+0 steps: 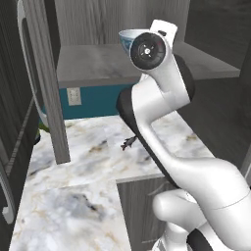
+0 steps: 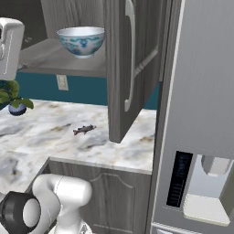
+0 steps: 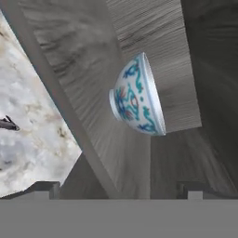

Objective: Retrieve the bowl from the cabinet, then place the raw meat into the bowl to avoid contamination.

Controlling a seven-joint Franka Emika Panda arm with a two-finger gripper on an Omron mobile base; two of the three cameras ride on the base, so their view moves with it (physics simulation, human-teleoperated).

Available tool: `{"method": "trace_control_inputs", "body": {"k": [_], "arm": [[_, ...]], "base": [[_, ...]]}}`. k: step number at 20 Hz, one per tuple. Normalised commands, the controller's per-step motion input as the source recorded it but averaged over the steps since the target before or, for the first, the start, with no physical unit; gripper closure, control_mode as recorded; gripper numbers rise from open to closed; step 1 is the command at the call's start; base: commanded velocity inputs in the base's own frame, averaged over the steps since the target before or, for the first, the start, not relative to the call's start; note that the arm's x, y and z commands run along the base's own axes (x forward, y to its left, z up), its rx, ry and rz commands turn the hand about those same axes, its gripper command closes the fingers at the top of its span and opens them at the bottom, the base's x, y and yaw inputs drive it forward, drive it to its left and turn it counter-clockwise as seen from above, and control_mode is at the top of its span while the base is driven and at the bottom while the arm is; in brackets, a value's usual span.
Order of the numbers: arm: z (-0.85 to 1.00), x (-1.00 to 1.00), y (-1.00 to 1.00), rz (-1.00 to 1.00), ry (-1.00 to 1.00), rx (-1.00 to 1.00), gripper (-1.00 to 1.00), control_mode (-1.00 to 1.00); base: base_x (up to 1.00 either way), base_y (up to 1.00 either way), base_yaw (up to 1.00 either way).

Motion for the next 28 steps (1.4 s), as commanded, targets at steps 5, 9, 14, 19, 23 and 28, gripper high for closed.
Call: {"method": "trace_control_inputs", "body": {"k": [5, 9, 14, 19, 23, 28], "arm": [[0.05, 0.46, -0.12, -0.01, -0.02, -0.09, -1.0, -1.0], [0.21, 0.38, -0.06, 0.0, -0.02, -0.06, -1.0, -1.0], [0.16, 0.29, 0.0, 0.0, -0.02, -0.07, -1.0, -1.0], [0.0, 0.41, -0.05, 0.0, 0.02, -0.01, -1.0, -1.0], [-0.01, 0.43, -0.08, -0.02, 0.07, 0.0, -1.0, -1.0], [-0.01, 0.45, -0.07, -0.02, 0.07, 0.0, -1.0, -1.0]], "base": [[0.0, 0.0, 0.0], [0.0, 0.0, 0.0], [0.0, 0.0, 0.0], [0.0, 0.0, 0.0], [0.0, 0.0, 0.0], [0.0, 0.0, 0.0]]}}
